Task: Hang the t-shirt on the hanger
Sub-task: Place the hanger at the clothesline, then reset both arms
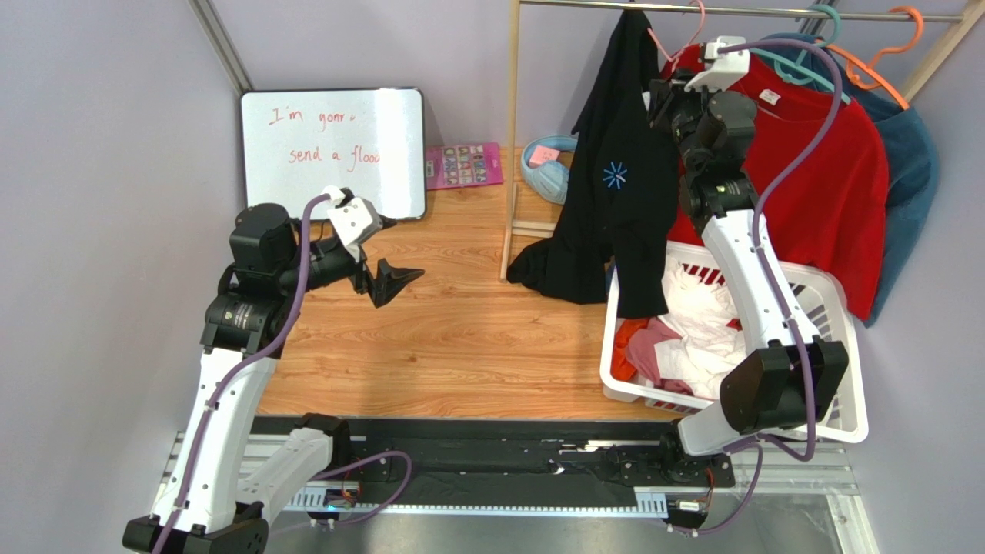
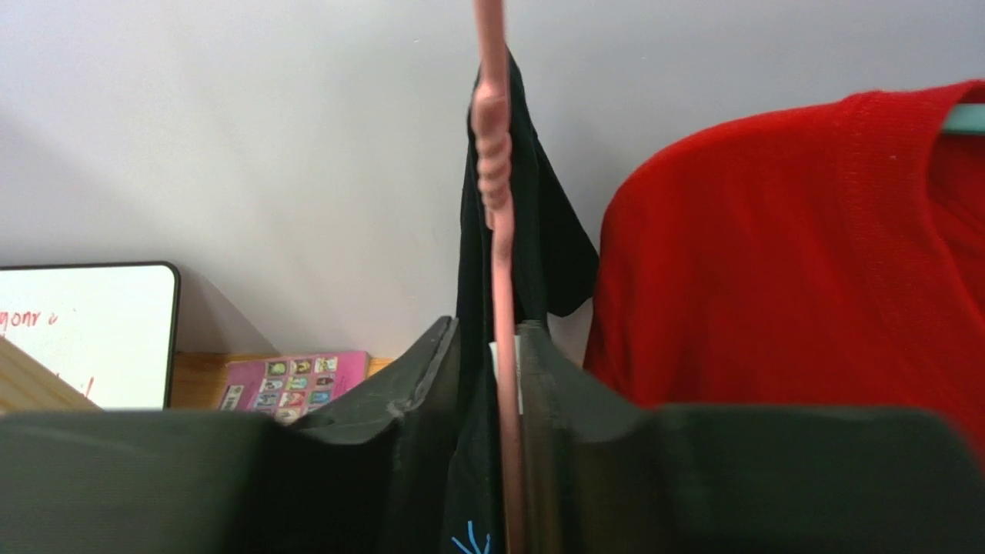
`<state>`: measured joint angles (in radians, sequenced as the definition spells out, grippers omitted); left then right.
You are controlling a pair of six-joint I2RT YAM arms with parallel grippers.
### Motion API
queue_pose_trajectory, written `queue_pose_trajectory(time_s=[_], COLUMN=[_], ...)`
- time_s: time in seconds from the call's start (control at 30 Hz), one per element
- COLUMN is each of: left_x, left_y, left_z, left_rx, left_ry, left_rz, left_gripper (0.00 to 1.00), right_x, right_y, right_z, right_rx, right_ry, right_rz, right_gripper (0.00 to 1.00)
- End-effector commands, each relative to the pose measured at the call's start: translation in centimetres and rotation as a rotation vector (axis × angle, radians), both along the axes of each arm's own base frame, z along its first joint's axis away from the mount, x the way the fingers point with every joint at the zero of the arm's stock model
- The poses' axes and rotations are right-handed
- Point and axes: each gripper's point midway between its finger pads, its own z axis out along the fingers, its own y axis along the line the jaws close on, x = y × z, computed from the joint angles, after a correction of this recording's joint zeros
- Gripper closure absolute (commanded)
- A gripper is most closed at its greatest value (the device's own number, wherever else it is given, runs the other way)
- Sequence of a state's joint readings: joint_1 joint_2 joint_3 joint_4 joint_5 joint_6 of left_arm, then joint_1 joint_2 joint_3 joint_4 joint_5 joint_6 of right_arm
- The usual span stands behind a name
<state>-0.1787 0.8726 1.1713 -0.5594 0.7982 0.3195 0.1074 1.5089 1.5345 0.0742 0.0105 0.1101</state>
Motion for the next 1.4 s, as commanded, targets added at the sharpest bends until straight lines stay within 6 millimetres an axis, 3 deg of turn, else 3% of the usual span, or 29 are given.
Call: queue_pose_trajectory(time_s=[0.0, 0.07, 0.1, 0.23, 0.27, 0.3, 0.37, 0.53, 0.57, 0.6, 0.67, 0.7, 0.73, 0.83, 0.87, 0.97, 1.0, 1.13, 1.23, 1.37], left_x=[0.4, 0.5, 0.6, 0.8, 0.7, 0.8, 1.0, 2.1, 2.5, 2.9, 3.6, 4.1, 4.3, 5.0, 4.9, 4.7, 4.5, 3.2, 2.6, 2.2], left_y=[0.2, 0.3, 0.3, 0.4, 0.4, 0.4, 0.6, 1.4, 1.7, 2.0, 2.8, 3.2, 3.5, 4.4, 4.7, 5.9, 6.3, 7.6, 8.4, 8.7], left_z=[-0.9, -1.5, -1.8, -3.2, -3.4, -3.8, -4.7, -5.2, -6.3, -5.6, -6.4, -5.7, -5.8, -6.6, -7.3, -8.7, -9.7, -11.6, -12.2, -11.3], left_rx=[0.001, -0.005, -0.007, -0.021, -0.030, -0.031, -0.035, -0.028, -0.009, -0.007, 0.009, -0.005, -0.002, 0.007, 0.019, 0.048, 0.065, 0.114, 0.149, 0.154], left_ry=[0.029, 0.066, 0.086, 0.166, 0.193, 0.215, 0.279, 0.395, 0.455, 0.455, 0.521, 0.528, 0.545, 0.614, 0.645, 0.683, 0.700, 0.699, 0.674, 0.625], left_rz=[0.022, 0.035, 0.041, 0.073, 0.083, 0.090, 0.118, 0.196, 0.214, 0.231, 0.277, 0.301, 0.316, 0.367, 0.377, 0.437, 0.460, 0.506, 0.538, 0.546], left_gripper=[0.02, 0.01, 0.01, 0.01, 0.01, 0.01, 0.00, 0.01, 0.01, 0.01, 0.01, 0.01, 0.01, 0.01, 0.01, 0.01, 0.01, 0.01, 0.01, 0.01], right_x=[-4.1, -5.1, -5.5, -8.3, -8.7, -9.3, -10.7, -13.6, -14.8, -15.6, -18.1, -19.1, -20.4, -24.0, -25.0, -26.3, -26.4, -26.7, -26.7, -26.6], right_y=[-0.3, 0.1, 0.1, 0.6, 0.9, 1.0, 1.1, 0.6, 0.4, 0.5, 2.0, 2.6, 4.1, 6.2, 6.6, 6.9, 6.7, 5.5, 5.2, 5.1], right_z=[3.7, 4.1, 3.8, 5.1, 5.0, 4.2, 4.4, 2.0, 1.5, 1.4, 0.7, 0.6, 0.1, -2.0, -3.8, -6.8, -8.7, -12.8, -13.2, -11.8], right_rx=[-0.012, -0.020, -0.023, -0.035, -0.038, -0.044, -0.059, -0.131, -0.168, -0.184, -0.223, -0.233, -0.242, -0.258, -0.250, -0.258, -0.261, -0.304, -0.315, -0.313], right_ry=[-0.063, -0.066, -0.041, -0.028, -0.011, 0.029, 0.045, 0.174, 0.198, 0.203, 0.222, 0.225, 0.230, 0.303, 0.376, 0.464, 0.512, 0.625, 0.637, 0.599], right_rz=[0.018, 0.048, 0.054, 0.098, 0.115, 0.124, 0.140, 0.142, 0.149, 0.166, 0.275, 0.319, 0.429, 0.605, 0.645, 0.694, 0.697, 0.659, 0.645, 0.623], right_gripper=[0.53, 0.42, 0.31, 0.13, 0.11, 0.00, 0.00, 0.00, 0.00, 0.00, 0.00, 0.00, 0.00, 0.00, 0.00, 0.00, 0.00, 0.00, 0.00, 0.00])
